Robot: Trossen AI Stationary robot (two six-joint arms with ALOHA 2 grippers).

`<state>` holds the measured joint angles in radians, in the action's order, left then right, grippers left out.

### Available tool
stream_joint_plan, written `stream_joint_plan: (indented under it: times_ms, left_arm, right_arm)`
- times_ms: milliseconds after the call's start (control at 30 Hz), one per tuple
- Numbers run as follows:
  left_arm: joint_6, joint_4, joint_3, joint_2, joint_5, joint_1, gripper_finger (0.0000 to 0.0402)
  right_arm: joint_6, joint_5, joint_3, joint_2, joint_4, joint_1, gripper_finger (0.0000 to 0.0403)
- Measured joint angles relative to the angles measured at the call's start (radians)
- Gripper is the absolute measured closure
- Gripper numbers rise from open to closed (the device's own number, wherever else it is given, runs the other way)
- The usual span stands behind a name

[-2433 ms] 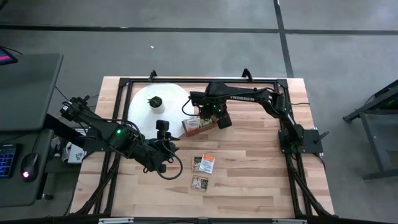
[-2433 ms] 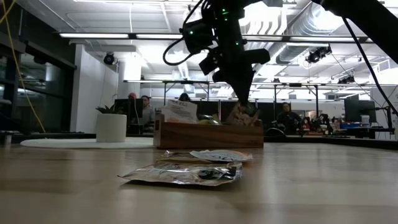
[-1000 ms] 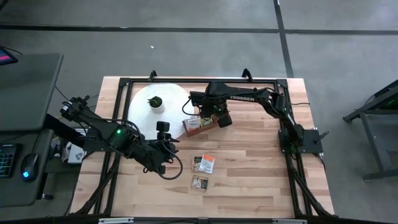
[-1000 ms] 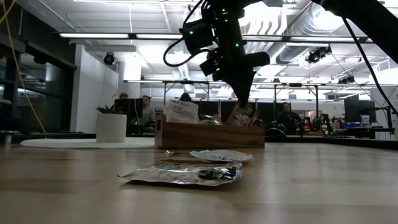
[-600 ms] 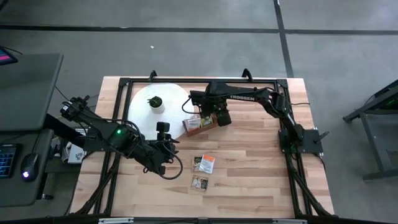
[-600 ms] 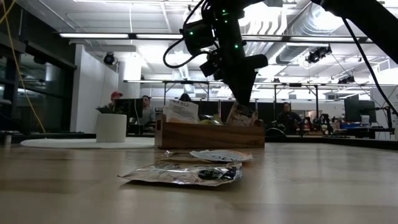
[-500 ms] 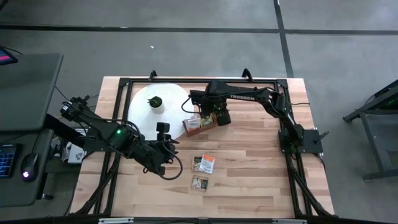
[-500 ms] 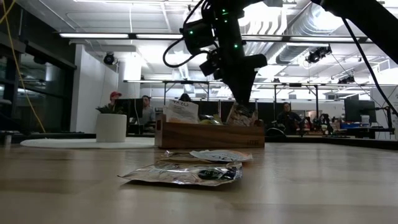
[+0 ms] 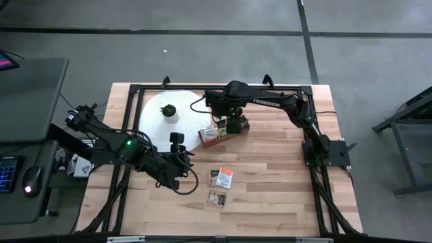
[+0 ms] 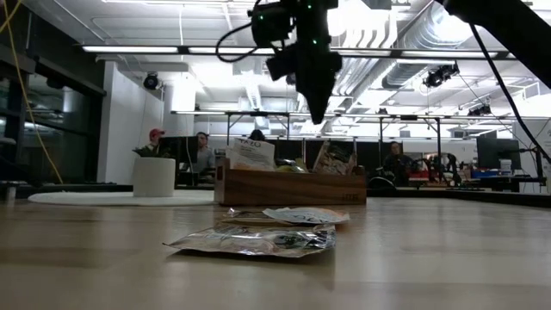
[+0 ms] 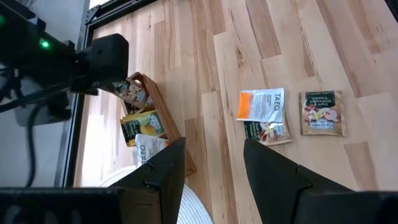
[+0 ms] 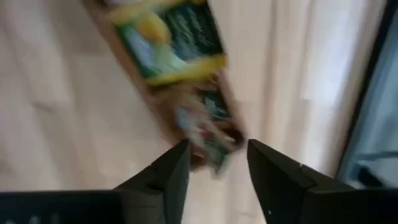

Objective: Pick & Place Tea
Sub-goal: Put the brown tea bag into the right section of the wooden organizer

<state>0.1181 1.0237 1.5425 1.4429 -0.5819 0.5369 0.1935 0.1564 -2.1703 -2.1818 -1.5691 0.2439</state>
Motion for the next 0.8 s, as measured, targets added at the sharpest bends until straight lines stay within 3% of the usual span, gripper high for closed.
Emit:
stream_joint_plan:
  times_ms: [267, 400, 600, 800]
  left_arm:
    - [-0.006, 0.001, 0.0, 0.0, -0.001, 0.0, 0.0244]
    - [-0.008, 0.01, 0.0, 0.0, 0.0, 0.0, 0.0244]
    - [0.003, 0.058, 0.0, 0.0, 0.008, 0.0, 0.0244]
    - [0.018, 0.111, 0.0, 0.0, 0.018, 0.001, 0.0244]
  right_arm:
    - [-0.16, -0.231, -0.019, 0.0, 0.035, -0.035, 0.0389]
    - [-0.223, -0.262, 0.013, 0.0, 0.056, -0.074, 0.0393]
    - [-0.264, -0.222, 0.081, 0.025, 0.078, -0.121, 0.0401]
    - [-0.275, -0.247, 0.282, 0.229, 0.154, -0.089, 0.0402]
